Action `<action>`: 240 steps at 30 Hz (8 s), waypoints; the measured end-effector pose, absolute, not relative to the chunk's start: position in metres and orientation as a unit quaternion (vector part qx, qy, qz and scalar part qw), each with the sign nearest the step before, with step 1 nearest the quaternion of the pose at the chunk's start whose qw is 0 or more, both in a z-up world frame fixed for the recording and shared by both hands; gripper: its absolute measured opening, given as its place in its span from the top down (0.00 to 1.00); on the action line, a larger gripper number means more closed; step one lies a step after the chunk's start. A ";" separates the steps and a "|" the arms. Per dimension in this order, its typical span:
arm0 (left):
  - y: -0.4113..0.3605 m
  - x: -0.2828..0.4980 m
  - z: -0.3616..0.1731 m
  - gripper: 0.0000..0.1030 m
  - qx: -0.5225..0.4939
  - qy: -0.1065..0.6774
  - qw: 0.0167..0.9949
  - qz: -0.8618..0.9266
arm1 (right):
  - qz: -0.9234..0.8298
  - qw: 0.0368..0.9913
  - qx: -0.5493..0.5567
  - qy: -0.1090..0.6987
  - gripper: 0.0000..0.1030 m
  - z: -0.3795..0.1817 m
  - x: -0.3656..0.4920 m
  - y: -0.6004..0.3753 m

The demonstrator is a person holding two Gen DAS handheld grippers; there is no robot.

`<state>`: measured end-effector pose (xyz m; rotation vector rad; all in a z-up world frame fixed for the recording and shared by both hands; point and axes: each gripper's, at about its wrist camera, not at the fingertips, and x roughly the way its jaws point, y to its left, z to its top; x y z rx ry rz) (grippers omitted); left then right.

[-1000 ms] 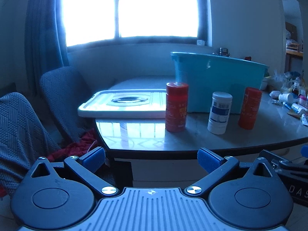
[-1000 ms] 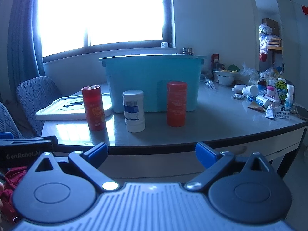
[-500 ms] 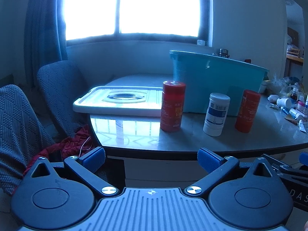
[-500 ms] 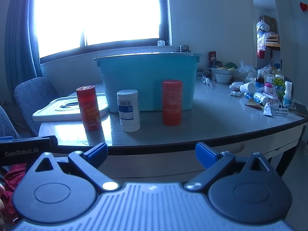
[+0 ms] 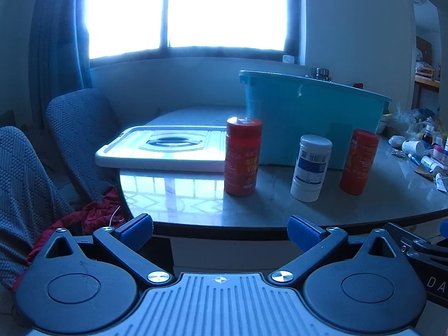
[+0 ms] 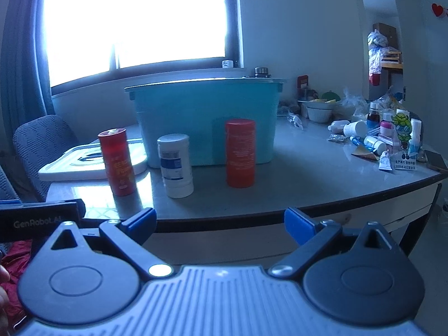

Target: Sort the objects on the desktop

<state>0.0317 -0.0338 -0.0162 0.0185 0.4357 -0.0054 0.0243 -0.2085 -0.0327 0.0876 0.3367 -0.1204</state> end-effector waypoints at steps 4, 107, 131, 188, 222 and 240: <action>-0.039 0.041 -0.016 0.00 0.012 0.213 0.977 -0.005 | -0.066 0.983 0.043 0.166 0.05 -0.033 0.031 -0.214; -0.052 0.194 -0.018 0.52 0.007 0.251 0.967 -0.038 | -0.082 0.977 0.022 0.198 0.53 -0.027 0.185 -0.243; -0.063 0.060 0.033 0.52 0.008 0.250 0.968 -0.034 | -0.061 0.984 0.038 0.164 0.53 0.027 0.057 -0.261; -0.140 0.377 0.094 0.49 0.019 0.282 0.954 -0.099 | -0.035 0.978 0.024 0.204 0.48 0.068 0.324 -0.284; -0.084 0.151 0.097 0.08 0.005 0.215 0.977 -0.004 | -0.064 0.983 0.037 0.167 0.09 0.050 0.120 -0.263; -0.021 0.065 0.001 0.08 0.000 0.275 0.961 0.038 | -0.016 0.983 0.012 0.181 0.09 -0.011 0.070 -0.204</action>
